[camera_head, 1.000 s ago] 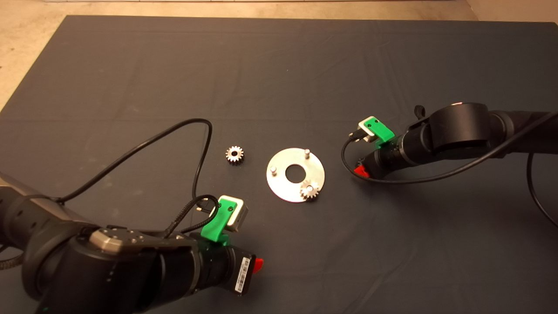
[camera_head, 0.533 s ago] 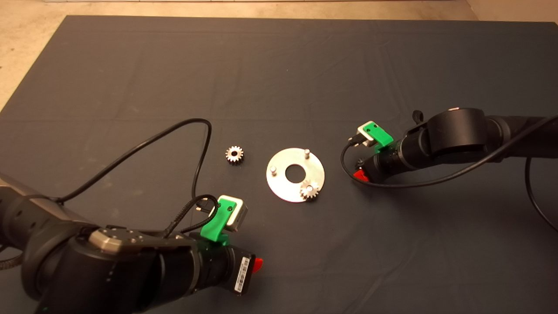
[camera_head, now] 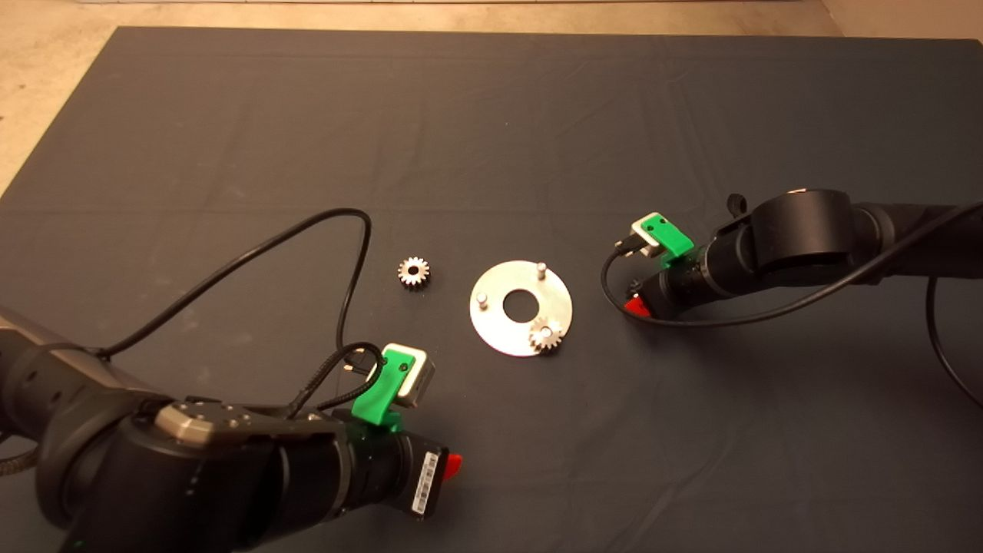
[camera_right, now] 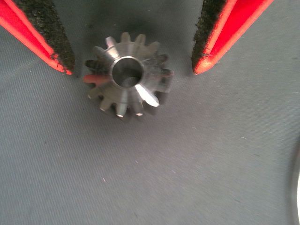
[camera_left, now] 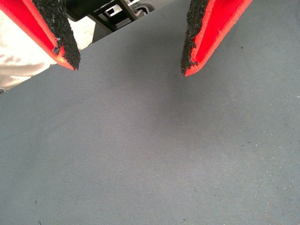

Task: Install three planetary gears onto the carrier pins

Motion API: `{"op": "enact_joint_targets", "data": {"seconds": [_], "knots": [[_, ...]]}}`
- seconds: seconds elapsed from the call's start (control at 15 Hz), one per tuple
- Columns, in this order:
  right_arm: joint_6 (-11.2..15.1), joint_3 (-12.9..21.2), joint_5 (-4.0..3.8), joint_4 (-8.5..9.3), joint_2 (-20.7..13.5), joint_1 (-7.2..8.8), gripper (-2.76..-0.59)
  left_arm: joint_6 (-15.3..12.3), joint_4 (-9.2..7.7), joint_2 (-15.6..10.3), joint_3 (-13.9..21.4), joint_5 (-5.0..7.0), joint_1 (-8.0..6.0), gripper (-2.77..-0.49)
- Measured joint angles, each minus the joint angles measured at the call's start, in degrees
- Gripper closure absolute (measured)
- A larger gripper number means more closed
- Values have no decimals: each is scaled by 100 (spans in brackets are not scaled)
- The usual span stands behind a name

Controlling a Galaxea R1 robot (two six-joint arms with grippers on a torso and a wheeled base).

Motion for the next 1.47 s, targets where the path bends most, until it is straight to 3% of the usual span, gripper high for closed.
{"op": "enact_joint_targets", "data": {"seconds": [0.13,0.6,0.73,1.47], "knots": [[-16,-44,0,0,0,-14,-170,0,2,0,0,-1,0,-149],[-20,-65,9,0,2,-13,-127,0,2,0,0,-1,1,-149],[-21,-85,55,1,4,-13,-112,1,2,0,0,-1,1,-149],[-22,-91,57,6,2,-13,-99,1,2,0,0,-1,1,-149]]}}
